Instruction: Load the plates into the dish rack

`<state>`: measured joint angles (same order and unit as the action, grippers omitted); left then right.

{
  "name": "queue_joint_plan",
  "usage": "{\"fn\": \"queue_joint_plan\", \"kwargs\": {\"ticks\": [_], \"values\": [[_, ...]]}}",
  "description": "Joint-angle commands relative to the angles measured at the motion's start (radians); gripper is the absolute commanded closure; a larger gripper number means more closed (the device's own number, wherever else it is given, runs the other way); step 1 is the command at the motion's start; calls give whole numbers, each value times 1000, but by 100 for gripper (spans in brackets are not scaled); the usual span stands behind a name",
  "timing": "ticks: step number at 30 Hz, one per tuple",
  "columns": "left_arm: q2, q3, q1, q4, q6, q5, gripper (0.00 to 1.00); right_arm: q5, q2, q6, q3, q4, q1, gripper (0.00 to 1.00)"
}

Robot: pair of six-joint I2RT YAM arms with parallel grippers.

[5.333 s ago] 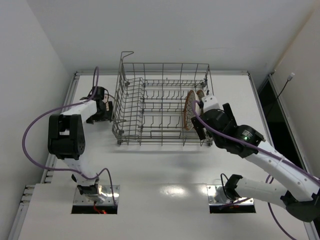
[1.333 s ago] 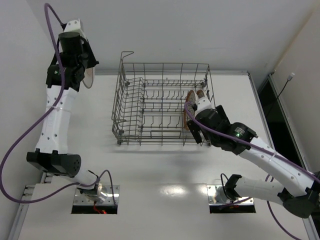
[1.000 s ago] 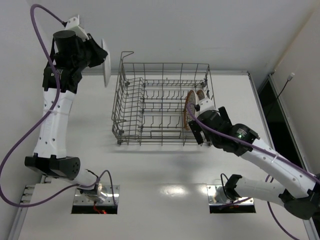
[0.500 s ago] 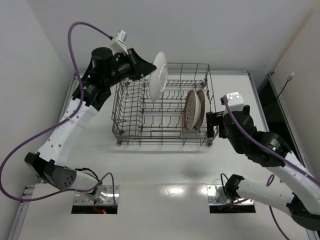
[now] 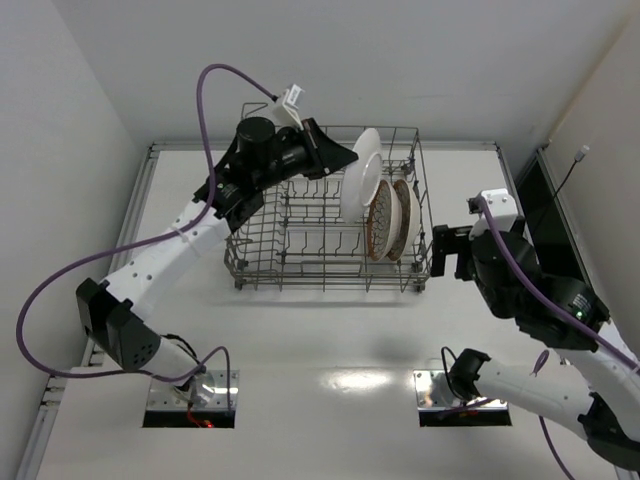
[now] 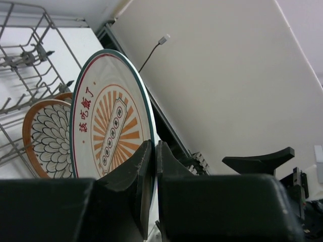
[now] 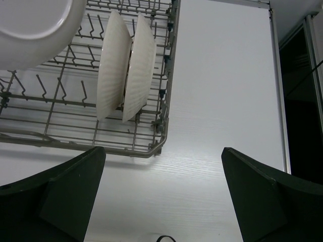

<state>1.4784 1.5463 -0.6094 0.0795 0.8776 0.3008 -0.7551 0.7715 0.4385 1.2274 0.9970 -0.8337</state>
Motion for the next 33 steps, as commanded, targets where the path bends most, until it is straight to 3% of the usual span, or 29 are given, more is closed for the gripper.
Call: {"fn": "queue_joint_plan", "kwargs": {"ticks": [1,15,26,33], "values": [[29,-11,-27,-142,32,-23,100,-36,-29,16,-40,-5,2,1],[114,-11,-65,-162,41,-121,100,-56,-236,-27,-278,-103,2,1],[152,-11,-116,-142,32,-253,100,-27,-302,-38,-316,-143,2,1],[161,6,-184,-89,-5,-431,100,-7,-302,-47,-316,-152,2,1]]}}
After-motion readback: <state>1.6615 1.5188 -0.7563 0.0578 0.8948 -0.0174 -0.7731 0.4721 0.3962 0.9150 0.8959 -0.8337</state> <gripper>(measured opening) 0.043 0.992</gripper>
